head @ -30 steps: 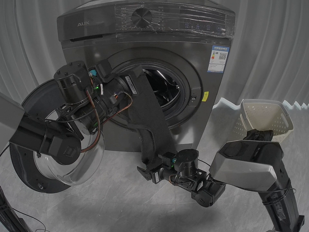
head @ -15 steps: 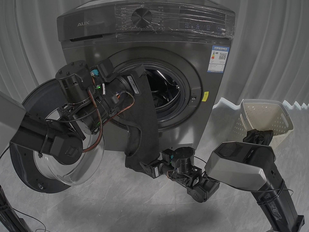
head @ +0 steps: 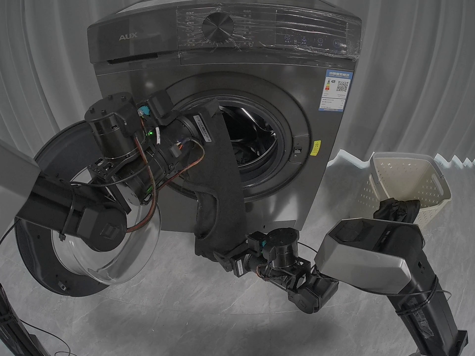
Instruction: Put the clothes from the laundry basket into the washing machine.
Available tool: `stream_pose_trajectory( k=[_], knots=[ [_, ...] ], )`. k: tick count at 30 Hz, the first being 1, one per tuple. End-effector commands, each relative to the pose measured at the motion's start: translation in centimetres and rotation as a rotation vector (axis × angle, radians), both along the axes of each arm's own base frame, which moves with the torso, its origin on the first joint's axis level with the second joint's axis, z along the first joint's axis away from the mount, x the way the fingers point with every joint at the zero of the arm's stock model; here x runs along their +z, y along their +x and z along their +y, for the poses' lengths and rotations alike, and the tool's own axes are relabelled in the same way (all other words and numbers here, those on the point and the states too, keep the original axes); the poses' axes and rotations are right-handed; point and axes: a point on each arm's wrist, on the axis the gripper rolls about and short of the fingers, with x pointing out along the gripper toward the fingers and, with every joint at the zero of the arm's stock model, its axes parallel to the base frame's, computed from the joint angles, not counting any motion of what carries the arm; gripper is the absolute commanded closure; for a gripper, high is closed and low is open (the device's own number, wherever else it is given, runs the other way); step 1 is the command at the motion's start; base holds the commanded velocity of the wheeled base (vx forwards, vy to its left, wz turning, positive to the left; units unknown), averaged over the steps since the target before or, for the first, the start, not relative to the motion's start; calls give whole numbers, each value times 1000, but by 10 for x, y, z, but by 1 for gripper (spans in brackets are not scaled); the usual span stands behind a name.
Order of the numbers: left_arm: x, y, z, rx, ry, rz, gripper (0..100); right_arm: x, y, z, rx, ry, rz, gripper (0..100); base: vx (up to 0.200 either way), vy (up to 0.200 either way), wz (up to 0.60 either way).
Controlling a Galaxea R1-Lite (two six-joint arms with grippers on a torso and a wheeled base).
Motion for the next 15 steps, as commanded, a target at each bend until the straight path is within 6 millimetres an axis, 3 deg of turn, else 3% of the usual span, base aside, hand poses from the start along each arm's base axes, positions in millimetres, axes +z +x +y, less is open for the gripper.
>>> stream_pose_trajectory(
  k=[1,8,14,15],
  knots=[
    [0,1,0,4,-1,0,100,3,-8,0,15,-12,10,0,0,0,0],
    [0,4,-3,19,-9,-3,100,-4,-1,6,32,-1,1,0,0,0,0],
    [0,3,-4,14,-10,-2,100,-9,29,9,-47,15,-34,0,0,0,0],
    [1,2,-4,14,-11,-3,100,-9,31,8,-55,17,-37,100,0,0,0]
  ],
)
